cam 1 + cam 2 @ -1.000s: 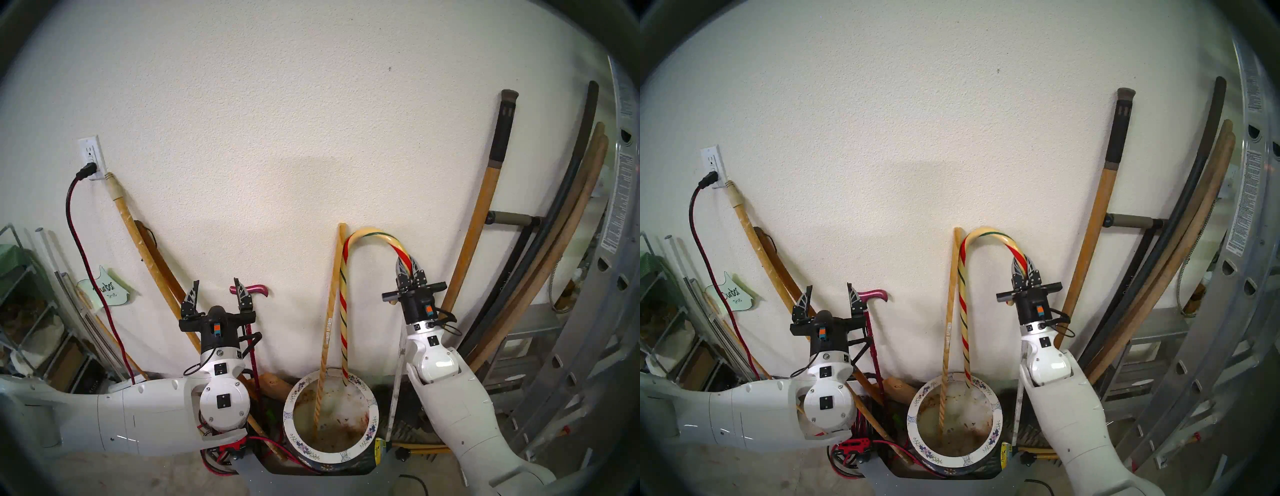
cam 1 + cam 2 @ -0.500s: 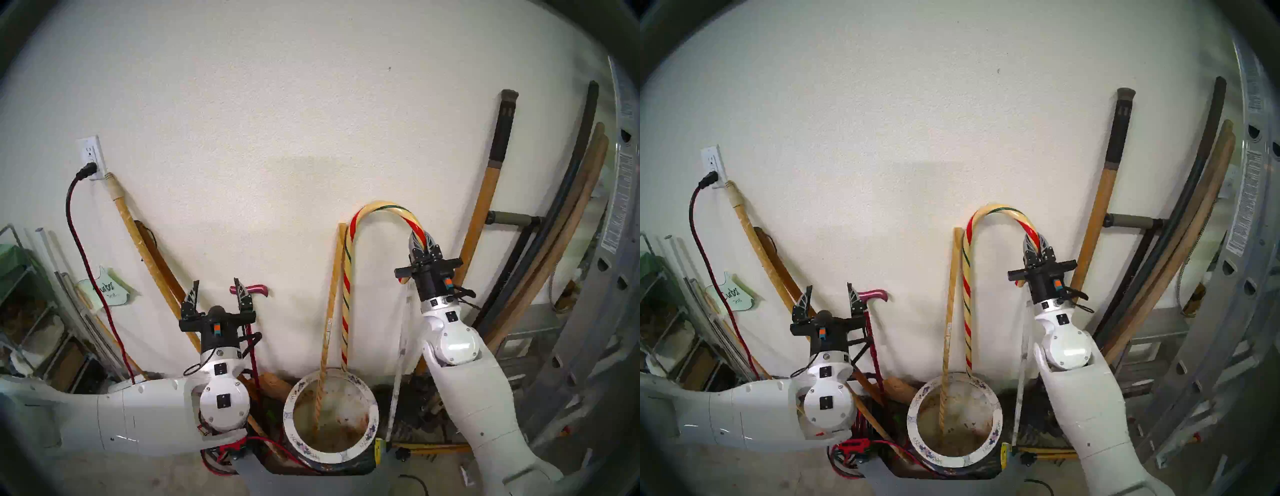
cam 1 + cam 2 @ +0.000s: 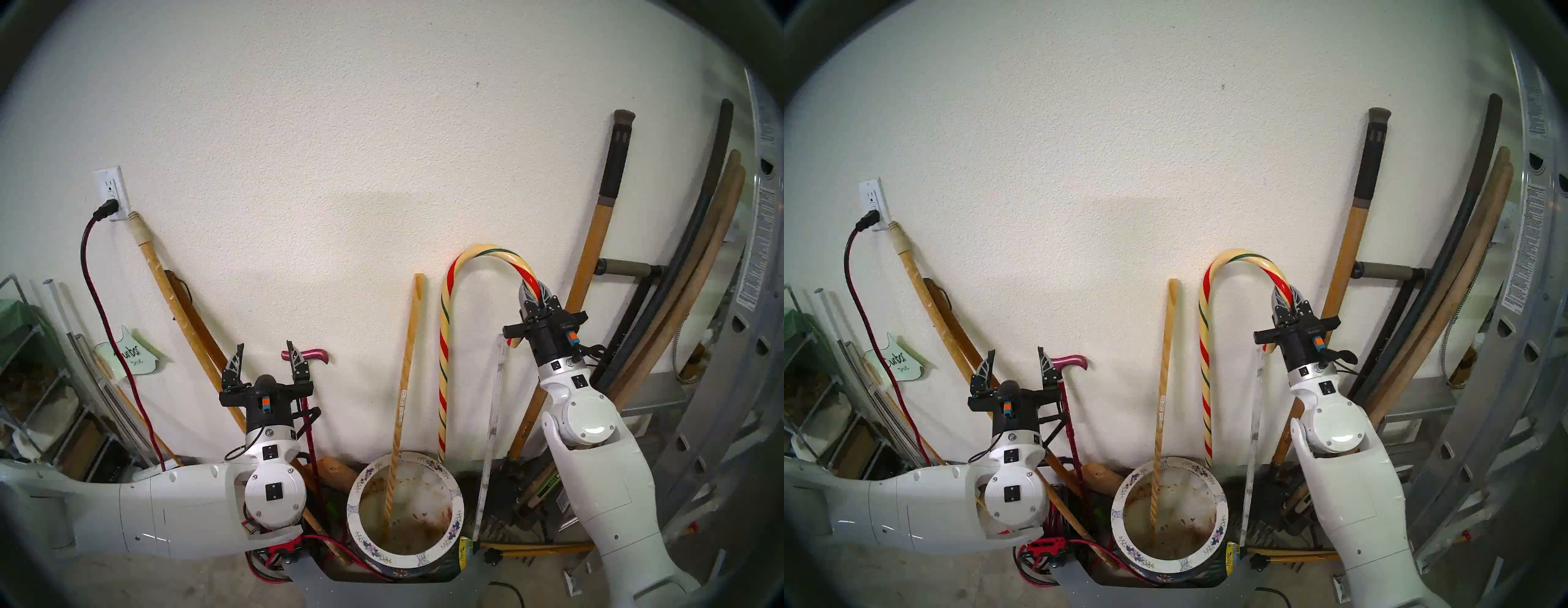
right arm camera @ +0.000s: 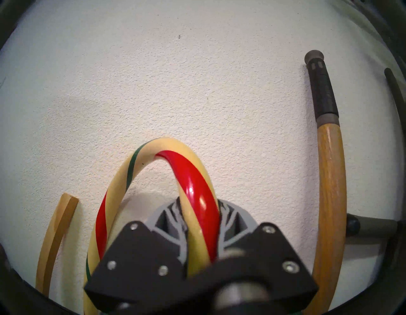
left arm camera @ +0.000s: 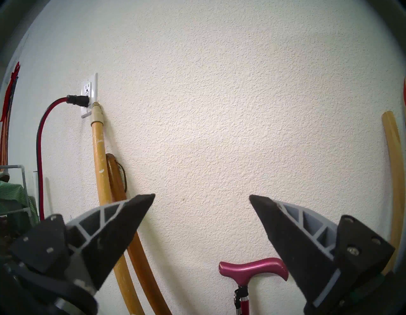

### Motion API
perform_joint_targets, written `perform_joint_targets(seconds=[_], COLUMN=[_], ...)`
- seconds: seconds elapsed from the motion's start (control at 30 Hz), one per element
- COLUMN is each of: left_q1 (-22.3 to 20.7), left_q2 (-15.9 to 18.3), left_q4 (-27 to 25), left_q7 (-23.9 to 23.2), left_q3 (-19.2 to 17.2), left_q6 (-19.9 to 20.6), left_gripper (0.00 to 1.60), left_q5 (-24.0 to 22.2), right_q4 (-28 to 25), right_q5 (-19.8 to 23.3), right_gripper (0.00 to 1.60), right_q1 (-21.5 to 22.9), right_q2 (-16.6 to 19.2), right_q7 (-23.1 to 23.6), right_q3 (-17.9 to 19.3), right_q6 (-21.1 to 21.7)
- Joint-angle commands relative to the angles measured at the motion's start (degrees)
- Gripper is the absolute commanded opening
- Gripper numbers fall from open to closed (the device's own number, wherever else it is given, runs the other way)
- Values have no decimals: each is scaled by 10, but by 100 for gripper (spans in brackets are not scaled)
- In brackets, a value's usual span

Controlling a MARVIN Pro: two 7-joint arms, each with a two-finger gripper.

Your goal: Take wooden sticks or brooms out of the pot

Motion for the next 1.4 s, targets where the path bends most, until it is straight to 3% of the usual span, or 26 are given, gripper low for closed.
perform_joint_targets(seconds=[0.0,0.5,0.9,1.07,1.3,1.37], left_q1=[-1,-1,-1,-1,-1,-1], left_q2=[-1,-1,-1,-1,-1,-1], left_q4=[0,0,0,0,0,0], left_q7=[0,0,0,0,0,0], left_q3=[-1,-1,-1,-1,-1,-1], left_q6=[0,0,0,0,0,0], left_gripper=[160,160,160,160,160,160], left_q5=[1,1,1,1,1,1], right_q4=[-8,-10,-6,3,56,66], right_q5=[7,23,1,-19,-82,-82], right_gripper=[0,0,0,0,0,0], right_q1=[-20,-66,-86,-87,-57,-52], right_q2=[14,32,34,25,4,2], right_q7=[13,48,57,49,23,23], right_q3=[10,27,34,38,33,31], right_q6=[-32,-96,-158,-156,-129,-124])
